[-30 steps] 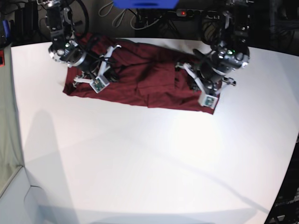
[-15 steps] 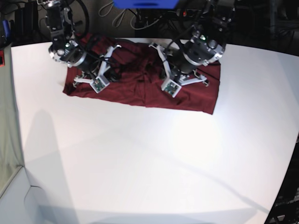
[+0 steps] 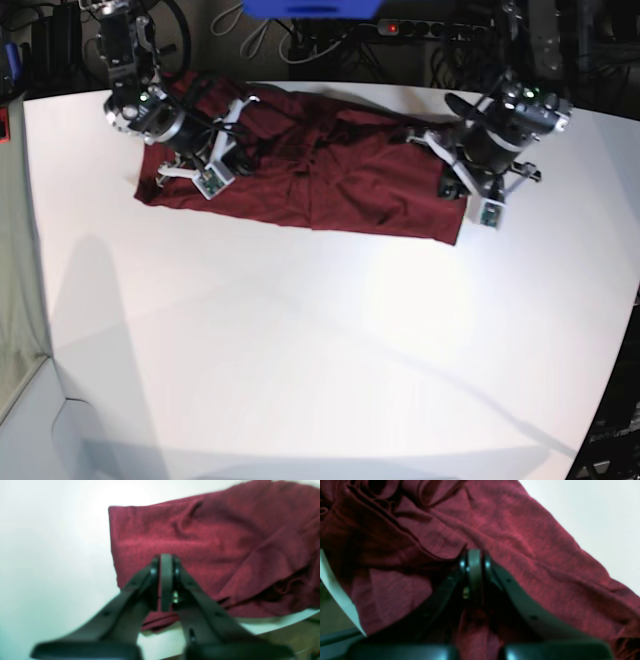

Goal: Layout the t-shirt on the table in an organized manner, then fold the t-shirt properly
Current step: 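Press and smooth the folded fabric with the left gripper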

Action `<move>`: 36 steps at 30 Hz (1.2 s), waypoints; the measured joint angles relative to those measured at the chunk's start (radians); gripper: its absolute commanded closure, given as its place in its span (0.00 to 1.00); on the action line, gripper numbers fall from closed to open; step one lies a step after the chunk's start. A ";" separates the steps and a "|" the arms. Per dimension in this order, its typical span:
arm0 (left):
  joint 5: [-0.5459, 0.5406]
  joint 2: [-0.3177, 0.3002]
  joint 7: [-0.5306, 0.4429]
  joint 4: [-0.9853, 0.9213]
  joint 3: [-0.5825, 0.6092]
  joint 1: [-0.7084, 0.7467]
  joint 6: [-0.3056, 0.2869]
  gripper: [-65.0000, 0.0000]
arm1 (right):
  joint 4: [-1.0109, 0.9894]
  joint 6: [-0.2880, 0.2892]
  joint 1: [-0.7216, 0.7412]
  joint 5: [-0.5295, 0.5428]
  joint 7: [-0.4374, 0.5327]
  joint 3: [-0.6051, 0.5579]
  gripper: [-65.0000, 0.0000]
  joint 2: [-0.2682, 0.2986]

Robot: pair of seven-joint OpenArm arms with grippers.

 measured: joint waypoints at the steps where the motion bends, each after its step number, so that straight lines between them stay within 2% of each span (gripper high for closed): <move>1: -0.045 -0.001 0.000 -0.007 -0.041 -0.004 0.000 0.82 | 0.000 0.000 0.000 0.000 0.000 0.000 0.92 0.000; 5: -0.188 -0.004 -0.008 -0.082 -0.148 -0.014 0.003 0.58 | 0.018 0.000 0.000 -0.009 -0.019 0.000 0.75 0.000; 7: -0.206 -0.003 -0.007 -0.130 -0.162 -0.013 0.008 0.52 | 0.052 0.000 -0.007 -0.016 -0.025 0.002 0.67 -0.001; 10: -0.221 -0.003 -0.003 -0.159 -0.163 -0.019 0.008 0.52 | 0.123 0.000 -0.013 -0.015 -0.025 0.005 0.60 0.000; 14: -0.224 0.000 -0.023 -0.224 -0.162 -0.058 0.005 0.52 | 0.214 0.000 -0.042 -0.014 -0.020 0.007 0.56 0.000; 23: -0.224 -0.001 -0.019 -0.354 -0.163 -0.082 0.008 0.58 | 0.291 0.000 -0.069 -0.011 -0.103 0.007 0.55 -0.001; 29: -0.228 -0.001 -0.082 -0.390 -0.164 -0.076 0.008 0.58 | 0.291 0.000 -0.070 -0.007 -0.135 0.020 0.55 -0.003; 34: -0.209 -0.006 -0.087 -0.392 -0.161 -0.074 0.001 0.58 | 0.291 0.000 -0.071 -0.005 -0.142 0.120 0.55 -0.071; 36: -0.185 -0.006 -0.099 -0.392 -0.161 -0.074 0.001 0.58 | 0.291 0.000 -0.072 -0.005 -0.142 0.167 0.51 -0.087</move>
